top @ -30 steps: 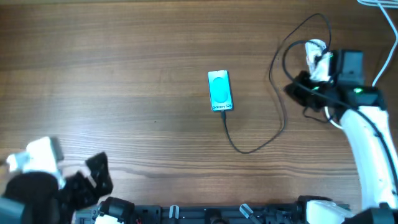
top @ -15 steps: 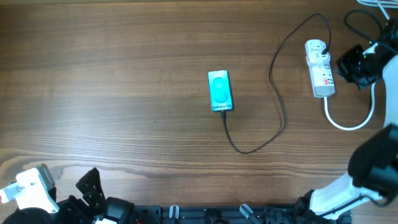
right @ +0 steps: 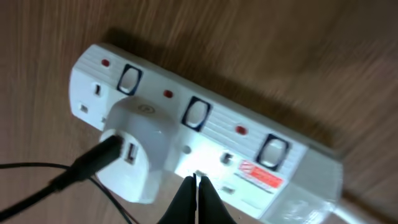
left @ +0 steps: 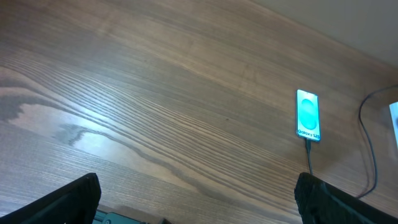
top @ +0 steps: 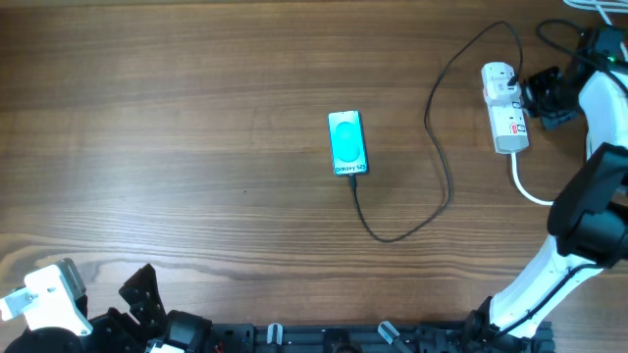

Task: Plug charger to phone and switch on socket
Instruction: 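Move the right gripper over the power strip's switch beside the charger, then press down the rocker switch next to the charger with the right gripper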

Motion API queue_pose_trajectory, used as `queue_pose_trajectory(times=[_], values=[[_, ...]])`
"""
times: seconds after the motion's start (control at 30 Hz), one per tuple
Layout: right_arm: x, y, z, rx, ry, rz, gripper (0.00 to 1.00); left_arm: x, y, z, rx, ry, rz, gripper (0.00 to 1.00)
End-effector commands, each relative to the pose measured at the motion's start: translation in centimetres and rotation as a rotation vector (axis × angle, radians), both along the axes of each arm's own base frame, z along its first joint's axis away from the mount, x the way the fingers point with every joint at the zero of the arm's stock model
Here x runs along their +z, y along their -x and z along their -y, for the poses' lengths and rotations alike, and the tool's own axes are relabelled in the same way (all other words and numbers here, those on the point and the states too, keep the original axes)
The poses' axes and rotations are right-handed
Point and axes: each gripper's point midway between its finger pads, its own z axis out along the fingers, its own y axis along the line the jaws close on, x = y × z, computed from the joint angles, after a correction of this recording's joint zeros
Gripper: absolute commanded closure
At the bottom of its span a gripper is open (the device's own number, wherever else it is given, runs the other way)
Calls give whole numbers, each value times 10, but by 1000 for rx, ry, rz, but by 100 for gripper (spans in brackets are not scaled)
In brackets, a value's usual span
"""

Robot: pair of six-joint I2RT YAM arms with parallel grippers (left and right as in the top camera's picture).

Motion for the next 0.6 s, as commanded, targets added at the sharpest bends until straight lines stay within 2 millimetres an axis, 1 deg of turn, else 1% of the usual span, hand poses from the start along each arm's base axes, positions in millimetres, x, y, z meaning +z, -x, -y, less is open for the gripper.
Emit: queue_pose_trajectory(times=[0.0, 0.1, 0.17, 0.23, 0.43, 0.57], values=[[-3, -10, -1, -86, -8, 4, 96, 0, 0, -3, 22, 1, 9, 0], [-9, -12, -1, -110, -18, 0, 95, 0, 0, -3, 22, 1, 9, 0], [-22, -11, -1, -133, -34, -25, 96, 0, 0, -3, 22, 1, 9, 0], [-28, -14, -2, -130, -41, -25, 95, 0, 0, -3, 22, 1, 9, 0], [-27, -25, 2, -138, -33, 19, 95, 0, 0, -3, 22, 1, 9, 0], [-27, -25, 3, -153, -33, 20, 95, 0, 0, -3, 22, 1, 9, 0]])
